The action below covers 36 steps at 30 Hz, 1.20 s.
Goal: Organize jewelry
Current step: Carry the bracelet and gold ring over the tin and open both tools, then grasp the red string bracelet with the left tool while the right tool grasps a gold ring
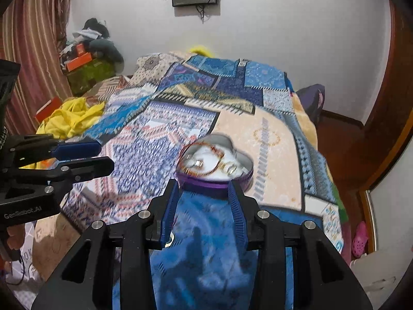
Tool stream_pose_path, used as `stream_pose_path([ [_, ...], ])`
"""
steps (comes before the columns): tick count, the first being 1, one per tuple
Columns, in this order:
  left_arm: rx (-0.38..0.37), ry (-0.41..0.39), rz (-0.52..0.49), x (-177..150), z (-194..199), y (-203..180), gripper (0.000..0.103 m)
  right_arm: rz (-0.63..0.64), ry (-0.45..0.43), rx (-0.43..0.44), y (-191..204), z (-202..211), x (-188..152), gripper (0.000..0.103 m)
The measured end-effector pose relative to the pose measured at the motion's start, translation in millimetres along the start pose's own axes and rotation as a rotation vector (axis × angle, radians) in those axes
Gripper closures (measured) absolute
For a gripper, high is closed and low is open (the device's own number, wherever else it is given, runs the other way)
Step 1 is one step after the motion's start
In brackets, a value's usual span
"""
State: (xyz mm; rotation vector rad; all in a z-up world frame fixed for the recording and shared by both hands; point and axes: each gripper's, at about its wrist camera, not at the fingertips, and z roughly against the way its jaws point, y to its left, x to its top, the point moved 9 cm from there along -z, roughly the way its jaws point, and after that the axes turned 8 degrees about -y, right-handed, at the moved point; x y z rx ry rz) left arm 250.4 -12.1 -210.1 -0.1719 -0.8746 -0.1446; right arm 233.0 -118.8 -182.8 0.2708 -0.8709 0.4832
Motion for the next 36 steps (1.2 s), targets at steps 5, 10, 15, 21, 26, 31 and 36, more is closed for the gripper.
stream_pose_path([
  [5, -0.015, 0.034, 0.008, -22, 4, -2, 0.066, -0.007, 0.07, 0.028, 12, -11, -27, 0.067],
  [10, -0.018, 0.063, 0.017, -38, 1, -2, 0.066, 0.018, 0.134, 0.061, 29, -21, -51, 0.067],
  [15, -0.021, 0.081, 0.03, -46, -2, -2, 0.066, 0.051, 0.157, 0.073, 37, -30, -59, 0.067],
  [21, -0.032, 0.101, 0.034, -52, -7, -5, 0.066, 0.027, 0.135, 0.086, 33, -36, -60, 0.067],
  [26, -0.05, 0.122, 0.042, -56, -15, -10, 0.066, 0.027, 0.117, 0.101, 31, -32, -61, 0.086],
  [31, -0.069, 0.144, 0.03, -59, -28, -20, 0.066, -0.018, 0.104, 0.109, 21, -23, -60, 0.087],
  [36, -0.045, 0.166, 0.013, -62, -44, -25, 0.072, -0.058, 0.086, 0.095, 7, -15, -58, 0.086],
])
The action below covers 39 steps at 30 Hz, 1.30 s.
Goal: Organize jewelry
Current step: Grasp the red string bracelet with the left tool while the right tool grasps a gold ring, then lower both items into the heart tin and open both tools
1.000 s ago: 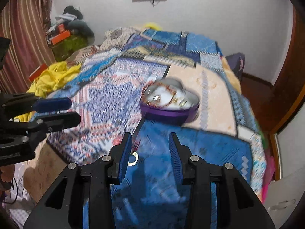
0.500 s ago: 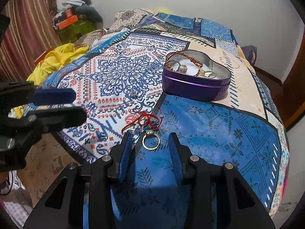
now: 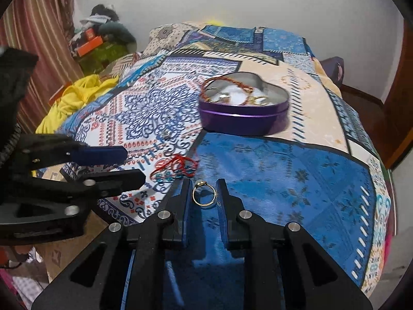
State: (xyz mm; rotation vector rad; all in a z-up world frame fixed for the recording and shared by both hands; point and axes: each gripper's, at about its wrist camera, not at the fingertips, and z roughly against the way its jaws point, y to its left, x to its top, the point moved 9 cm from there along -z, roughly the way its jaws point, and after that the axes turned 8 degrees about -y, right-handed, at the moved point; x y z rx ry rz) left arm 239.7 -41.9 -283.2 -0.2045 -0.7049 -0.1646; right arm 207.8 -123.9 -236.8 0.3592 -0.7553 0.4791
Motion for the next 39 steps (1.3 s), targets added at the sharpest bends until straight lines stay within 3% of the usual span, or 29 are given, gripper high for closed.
stream_pose_path([
  [5, -0.015, 0.014, -0.017, -1, -10, -8, 0.074, -0.003, -0.003, -0.021, -7, 4, 0, 0.086],
  [11, -0.01, 0.01, -0.047, -1, -14, -12, 0.096, -0.017, -0.011, -0.019, -9, 7, 1, 0.086],
  [19, -0.033, -0.021, -0.041, 3, 0, -14, 0.096, -0.007, -0.04, -0.018, -7, 12, 11, 0.086],
  [39, -0.044, -0.28, -0.042, 94, 61, -26, 0.096, 0.003, -0.187, -0.03, -11, 30, 71, 0.086],
])
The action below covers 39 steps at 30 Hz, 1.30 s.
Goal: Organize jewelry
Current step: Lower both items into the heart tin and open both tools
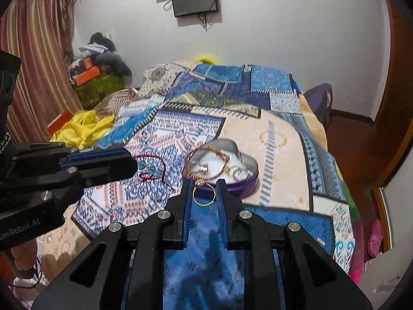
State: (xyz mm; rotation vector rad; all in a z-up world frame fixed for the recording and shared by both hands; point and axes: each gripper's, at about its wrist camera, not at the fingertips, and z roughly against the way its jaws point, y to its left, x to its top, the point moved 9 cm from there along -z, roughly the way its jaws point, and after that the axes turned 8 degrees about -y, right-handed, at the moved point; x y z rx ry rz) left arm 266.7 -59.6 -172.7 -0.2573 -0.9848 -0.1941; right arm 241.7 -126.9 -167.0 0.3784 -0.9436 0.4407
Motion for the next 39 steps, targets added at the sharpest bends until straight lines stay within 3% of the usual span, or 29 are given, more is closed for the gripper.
stream_pose_path([
  [12, 0.015, -0.032, 0.001, 22, -27, 11, 0.096, -0.031, -0.031, -0.026, -21, -15, 18, 0.086],
  [30, 0.02, 0.076, 0.019, 2, -97, 28, 0.096, -0.07, 0.085, 0.0, -37, -64, -1, 0.086],
  [39, 0.016, 0.114, 0.029, -6, -109, 30, 0.096, -0.064, 0.128, 0.022, -36, -72, -8, 0.086],
])
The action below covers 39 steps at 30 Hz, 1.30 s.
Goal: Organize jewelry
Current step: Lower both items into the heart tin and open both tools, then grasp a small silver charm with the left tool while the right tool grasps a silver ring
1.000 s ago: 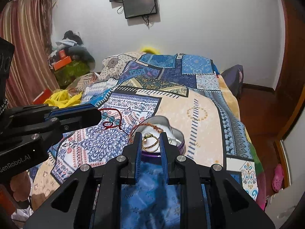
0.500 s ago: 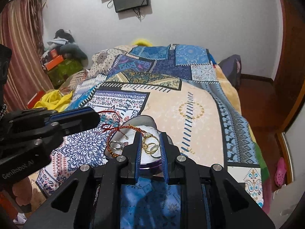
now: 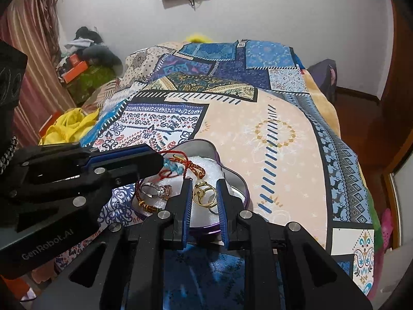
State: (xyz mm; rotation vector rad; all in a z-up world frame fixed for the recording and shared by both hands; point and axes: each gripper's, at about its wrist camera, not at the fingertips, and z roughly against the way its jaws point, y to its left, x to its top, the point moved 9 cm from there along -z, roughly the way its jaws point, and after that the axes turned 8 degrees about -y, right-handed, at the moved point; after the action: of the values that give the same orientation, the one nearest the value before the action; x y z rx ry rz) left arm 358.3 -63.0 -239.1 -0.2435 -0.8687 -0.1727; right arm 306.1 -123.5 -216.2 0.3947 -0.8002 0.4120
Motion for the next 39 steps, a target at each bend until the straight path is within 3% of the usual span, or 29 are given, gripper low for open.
stream_pose_path([
  [13, 0.022, 0.007, -0.032, -4, 24, 0, 0.092, 0.009, 0.026, -0.006, 6, 9, 3, 0.084],
  [18, 0.047, -0.026, -0.047, -1, 50, 5, 0.068, 0.041, -0.014, -0.026, 14, 28, 10, 0.083],
  [26, 0.085, -0.061, -0.035, -8, 94, 21, 0.056, 0.074, -0.081, -0.043, 30, 54, 16, 0.069],
  [39, 0.11, 0.015, 0.022, -65, 116, 46, 0.055, 0.123, 0.008, -0.024, 65, 31, -32, 0.069],
])
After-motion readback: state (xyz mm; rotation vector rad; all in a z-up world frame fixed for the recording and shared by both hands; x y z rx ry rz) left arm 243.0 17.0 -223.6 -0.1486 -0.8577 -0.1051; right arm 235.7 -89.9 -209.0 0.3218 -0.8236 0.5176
